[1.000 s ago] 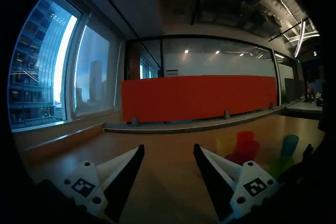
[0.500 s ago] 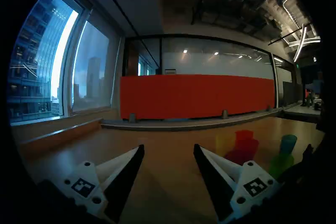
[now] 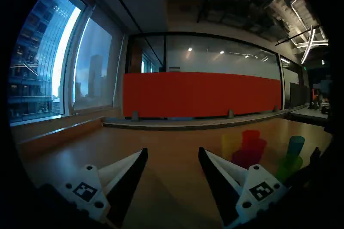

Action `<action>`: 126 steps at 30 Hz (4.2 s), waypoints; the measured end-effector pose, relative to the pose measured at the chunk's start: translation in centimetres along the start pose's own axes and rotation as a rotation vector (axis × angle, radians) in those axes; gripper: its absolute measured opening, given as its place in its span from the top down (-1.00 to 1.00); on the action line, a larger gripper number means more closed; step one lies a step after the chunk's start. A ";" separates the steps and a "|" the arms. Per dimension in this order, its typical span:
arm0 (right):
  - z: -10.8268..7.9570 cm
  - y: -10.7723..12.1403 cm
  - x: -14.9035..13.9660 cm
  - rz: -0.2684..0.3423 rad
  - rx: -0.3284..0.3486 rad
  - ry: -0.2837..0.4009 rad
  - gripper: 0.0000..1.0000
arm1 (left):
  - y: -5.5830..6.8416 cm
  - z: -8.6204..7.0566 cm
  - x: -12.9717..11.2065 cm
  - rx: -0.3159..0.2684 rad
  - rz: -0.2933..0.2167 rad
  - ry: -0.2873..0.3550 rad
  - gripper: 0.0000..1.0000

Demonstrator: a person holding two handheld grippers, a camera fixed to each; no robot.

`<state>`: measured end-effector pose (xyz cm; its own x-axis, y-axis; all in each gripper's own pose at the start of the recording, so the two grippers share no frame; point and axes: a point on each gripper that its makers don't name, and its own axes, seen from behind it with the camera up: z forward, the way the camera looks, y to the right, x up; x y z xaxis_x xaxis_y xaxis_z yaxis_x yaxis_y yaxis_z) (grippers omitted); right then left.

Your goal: Pour water

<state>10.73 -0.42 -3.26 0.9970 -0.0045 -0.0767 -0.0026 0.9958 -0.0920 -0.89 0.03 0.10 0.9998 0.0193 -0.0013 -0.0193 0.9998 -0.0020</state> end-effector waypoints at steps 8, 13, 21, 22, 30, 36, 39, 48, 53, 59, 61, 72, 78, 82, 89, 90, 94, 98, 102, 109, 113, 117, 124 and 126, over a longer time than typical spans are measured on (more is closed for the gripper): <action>-0.1 0.0 -0.2 0.003 0.001 -0.002 -1.00 | 0.0 0.1 -0.1 0.000 0.001 -0.002 -0.73; -0.2 0.2 -0.1 0.004 -0.001 0.001 -0.99 | 0.1 0.1 -0.1 0.000 0.003 -0.003 -0.73; -0.5 0.0 0.2 -0.004 0.013 0.012 -0.99 | 0.1 0.2 -0.2 0.000 0.002 -0.004 -0.73; -0.5 0.0 0.2 -0.008 0.014 0.016 -0.99 | 0.1 0.2 -0.2 0.000 0.002 -0.004 -0.73; -1.0 0.2 -0.3 -0.039 0.014 0.033 -0.99 | 0.1 0.1 -0.1 0.000 0.004 -0.004 -0.73; -0.9 0.1 -1.2 -0.070 0.021 0.043 -0.99 | 0.1 0.1 -0.1 0.000 0.004 -0.004 -0.73; -0.5 -0.3 -1.6 -0.072 0.033 0.051 -1.00 | 0.1 0.1 -0.2 0.000 0.004 -0.005 -0.73; 1.3 -1.2 -4.0 -0.036 0.071 0.042 -1.00 | 0.1 0.1 -0.2 0.000 0.004 -0.005 -0.73; 2.0 -1.3 -5.8 -0.019 0.085 0.029 -0.99 | 0.1 0.1 -0.2 0.000 0.003 -0.004 -0.73; 2.2 -1.1 -7.8 0.020 0.088 0.004 -1.00 | 0.1 0.1 -0.2 0.000 0.004 -0.005 -0.73; 2.2 -1.0 -8.2 0.023 0.087 0.004 -0.99 | 0.1 0.0 -0.2 0.000 0.004 -0.004 -0.73; 2.3 -0.5 -10.4 0.036 0.084 -0.024 -1.00 | 0.1 0.0 -0.2 0.000 0.004 -0.005 -0.73; 2.6 -0.3 -11.0 0.051 0.082 -0.039 -1.00 | 0.2 0.1 -0.2 0.000 0.004 -0.004 -0.73; 2.8 -0.2 -11.2 0.050 0.078 -0.046 -1.00 | 0.1 0.0 -0.2 0.000 0.004 -0.004 -0.73; 2.7 -0.3 -11.4 0.029 0.079 -0.047 -0.99 | 0.1 0.1 -0.2 0.000 0.004 -0.004 -0.73; 2.6 -0.3 -11.4 0.025 0.080 -0.047 -0.99 | 0.1 0.1 -0.2 0.000 0.004 -0.004 -0.73; 2.5 -0.3 -11.5 0.013 0.078 -0.047 -0.99 | 0.2 0.1 -0.2 0.000 0.004 -0.004 -0.73; 2.6 -0.2 -11.3 0.012 0.072 -0.047 -0.99 | 0.2 0.1 -0.2 0.000 0.004 -0.004 -0.73; 2.6 -0.1 -11.3 0.012 0.070 -0.047 -0.99 | 0.2 0.1 -0.2 0.000 0.004 -0.004 -0.73; 2.5 -0.2 -11.3 0.011 0.071 -0.048 -0.99 | 0.1 0.1 -0.2 0.000 0.004 -0.004 -0.73; 2.6 -0.3 -11.3 0.011 0.071 -0.049 -1.00 | 0.1 0.1 -0.2 0.000 0.003 -0.004 -0.73; 2.5 -0.3 -11.3 0.011 0.071 -0.049 -1.00 | 0.1 0.1 -0.2 0.000 0.004 -0.004 -0.73; 2.5 -0.4 -11.3 0.011 0.071 -0.049 -0.99 | 0.2 0.1 -0.2 0.000 0.004 -0.004 -0.73; 2.4 -0.4 -11.3 0.011 0.071 -0.049 -1.00 | 0.2 0.1 -0.2 0.000 0.004 -0.004 -0.73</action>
<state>-0.38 -0.56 0.06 0.9996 0.0096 -0.0284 -0.0102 0.9997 -0.0204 -1.11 0.19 0.19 0.9997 0.0230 0.0029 -0.0230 0.9997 -0.0022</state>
